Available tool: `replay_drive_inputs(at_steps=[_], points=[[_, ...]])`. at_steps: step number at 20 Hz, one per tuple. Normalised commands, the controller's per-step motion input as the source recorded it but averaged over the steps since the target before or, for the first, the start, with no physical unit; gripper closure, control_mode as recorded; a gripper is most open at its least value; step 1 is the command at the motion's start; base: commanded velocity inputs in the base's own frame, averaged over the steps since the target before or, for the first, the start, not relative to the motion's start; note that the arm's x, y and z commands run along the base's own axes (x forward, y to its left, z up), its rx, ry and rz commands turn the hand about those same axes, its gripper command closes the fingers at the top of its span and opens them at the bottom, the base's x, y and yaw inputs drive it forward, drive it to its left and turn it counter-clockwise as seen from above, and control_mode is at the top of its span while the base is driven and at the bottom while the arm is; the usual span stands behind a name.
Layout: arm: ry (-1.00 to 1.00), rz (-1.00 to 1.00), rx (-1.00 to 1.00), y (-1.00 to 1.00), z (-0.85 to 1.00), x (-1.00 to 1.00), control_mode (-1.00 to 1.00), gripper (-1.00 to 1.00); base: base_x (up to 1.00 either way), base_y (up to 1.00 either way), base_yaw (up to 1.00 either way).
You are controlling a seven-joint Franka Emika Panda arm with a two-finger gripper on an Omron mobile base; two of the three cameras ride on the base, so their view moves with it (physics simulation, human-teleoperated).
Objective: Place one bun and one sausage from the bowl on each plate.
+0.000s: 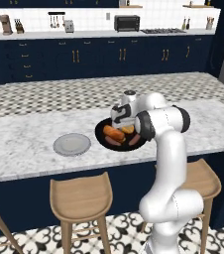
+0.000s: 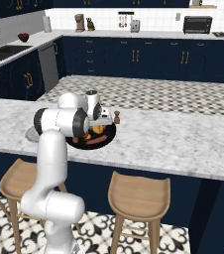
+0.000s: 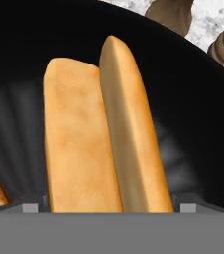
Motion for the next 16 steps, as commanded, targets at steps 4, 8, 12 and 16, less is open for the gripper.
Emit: replay_drive_inputs(at_steps=[4,8,12,16], points=[[0.0,-0.01,0.03,-0.16,0.09,-0.39,-1.0,1.0,0.0,0.0,0.0],[-0.08,-0.07,0.08,-0.32,0.93,-1.0,-1.0,1.0,0.0,0.0,0.0],[-0.22,0.0,0.11,-0.66,0.68,-1.0,-1.0,1.0,0.0,0.0,0.0],[-0.11,0.04,0.03,-0.27,0.36,-1.0,-1.0,1.0,0.0,0.0,0.0]])
